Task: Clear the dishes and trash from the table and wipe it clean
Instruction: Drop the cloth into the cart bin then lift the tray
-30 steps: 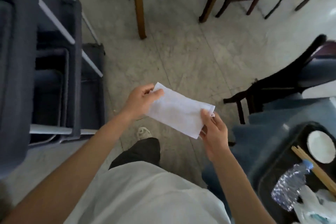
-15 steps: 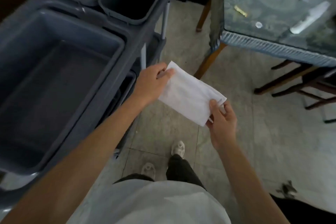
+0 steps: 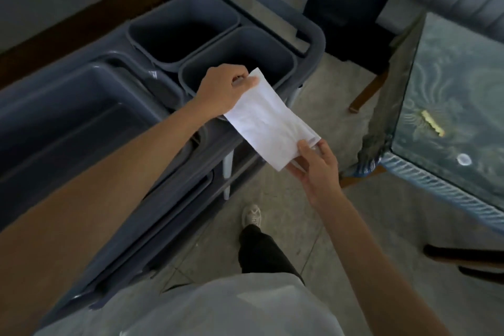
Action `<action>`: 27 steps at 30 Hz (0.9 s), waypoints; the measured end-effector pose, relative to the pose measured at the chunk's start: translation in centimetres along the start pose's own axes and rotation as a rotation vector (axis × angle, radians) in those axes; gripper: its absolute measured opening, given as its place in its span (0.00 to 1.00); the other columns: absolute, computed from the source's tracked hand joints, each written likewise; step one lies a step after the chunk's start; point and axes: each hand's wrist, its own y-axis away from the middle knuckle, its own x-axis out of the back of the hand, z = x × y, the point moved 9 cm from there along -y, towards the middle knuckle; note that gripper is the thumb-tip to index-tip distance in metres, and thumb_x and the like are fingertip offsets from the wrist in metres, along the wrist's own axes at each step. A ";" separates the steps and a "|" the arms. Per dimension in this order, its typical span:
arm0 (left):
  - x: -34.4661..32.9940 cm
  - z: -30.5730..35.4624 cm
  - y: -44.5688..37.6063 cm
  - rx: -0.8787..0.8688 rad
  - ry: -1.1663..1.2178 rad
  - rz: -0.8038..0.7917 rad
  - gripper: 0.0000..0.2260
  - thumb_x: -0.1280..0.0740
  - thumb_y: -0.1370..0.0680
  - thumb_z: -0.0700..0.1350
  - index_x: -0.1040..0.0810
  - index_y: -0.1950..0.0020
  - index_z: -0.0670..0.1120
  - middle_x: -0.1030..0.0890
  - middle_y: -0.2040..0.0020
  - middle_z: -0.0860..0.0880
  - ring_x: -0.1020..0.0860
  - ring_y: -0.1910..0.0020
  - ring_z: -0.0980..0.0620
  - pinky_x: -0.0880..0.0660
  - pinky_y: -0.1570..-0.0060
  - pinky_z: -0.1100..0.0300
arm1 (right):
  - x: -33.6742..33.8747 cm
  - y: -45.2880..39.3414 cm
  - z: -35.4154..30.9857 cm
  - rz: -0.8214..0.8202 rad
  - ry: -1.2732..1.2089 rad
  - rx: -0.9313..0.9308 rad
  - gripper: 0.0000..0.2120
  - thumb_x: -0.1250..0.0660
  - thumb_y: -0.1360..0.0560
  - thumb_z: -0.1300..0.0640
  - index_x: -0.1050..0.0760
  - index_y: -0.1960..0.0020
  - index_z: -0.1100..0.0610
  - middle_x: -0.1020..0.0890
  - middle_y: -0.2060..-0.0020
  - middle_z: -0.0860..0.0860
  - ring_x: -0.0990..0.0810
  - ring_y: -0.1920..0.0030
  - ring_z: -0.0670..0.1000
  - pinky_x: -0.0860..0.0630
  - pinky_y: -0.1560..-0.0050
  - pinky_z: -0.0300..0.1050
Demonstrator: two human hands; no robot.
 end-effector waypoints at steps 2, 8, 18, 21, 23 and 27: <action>-1.5 -1.6 -3.7 0.077 0.005 -0.009 0.21 0.35 0.17 0.54 0.31 0.63 0.41 0.34 0.69 0.51 0.35 0.69 0.54 0.37 0.66 0.60 | -0.1 -4.3 -0.5 -0.016 0.028 -0.055 0.10 0.31 0.17 0.59 0.20 0.37 0.52 0.13 0.44 0.50 0.13 0.45 0.54 0.15 0.46 0.54; -4.7 -5.9 -10.7 0.244 -0.028 -0.037 0.21 0.34 0.18 0.54 0.27 0.60 0.38 0.33 0.69 0.49 0.33 0.68 0.51 0.35 0.63 0.55 | -0.4 -13.5 -0.6 -0.033 0.160 -0.146 0.07 0.30 0.19 0.59 0.20 0.41 0.53 0.13 0.52 0.46 0.14 0.51 0.47 0.18 0.55 0.39; -12.9 -9.4 -10.2 0.405 0.075 -0.354 0.15 0.36 0.17 0.56 0.18 0.51 0.46 0.18 0.60 0.47 0.22 0.65 0.58 0.27 0.60 0.60 | -2.8 -17.8 1.0 -0.238 0.355 -0.273 0.08 0.30 0.18 0.56 0.22 0.40 0.55 0.15 0.48 0.49 0.15 0.49 0.47 0.21 0.52 0.41; -11.6 -8.6 -10.8 0.409 -0.060 -0.311 0.16 0.35 0.17 0.55 0.23 0.32 0.50 0.19 0.44 0.48 0.20 0.47 0.53 0.25 0.46 0.56 | -2.3 -18.6 -1.9 -0.269 0.642 -0.170 0.24 0.25 0.23 0.52 0.29 0.30 0.56 0.18 0.40 0.52 0.17 0.42 0.50 0.21 0.43 0.46; -8.9 -7.8 -10.6 0.408 -0.155 -0.201 0.23 0.34 0.18 0.53 0.31 0.23 0.50 0.23 0.34 0.45 0.24 0.36 0.47 0.28 0.36 0.54 | -1.6 -19.0 -6.3 -0.276 0.925 0.146 0.35 0.22 0.26 0.48 0.34 0.26 0.56 0.24 0.35 0.50 0.22 0.40 0.48 0.23 0.42 0.46; -7.0 -3.2 -6.7 0.332 -0.238 -0.096 0.34 0.36 0.22 0.65 0.38 0.20 0.53 0.32 0.23 0.50 0.36 0.22 0.48 0.36 0.26 0.50 | -4.5 -17.5 -13.4 -0.489 1.159 0.904 0.41 0.20 0.28 0.47 0.35 0.22 0.57 0.29 0.27 0.56 0.29 0.30 0.54 0.32 0.32 0.45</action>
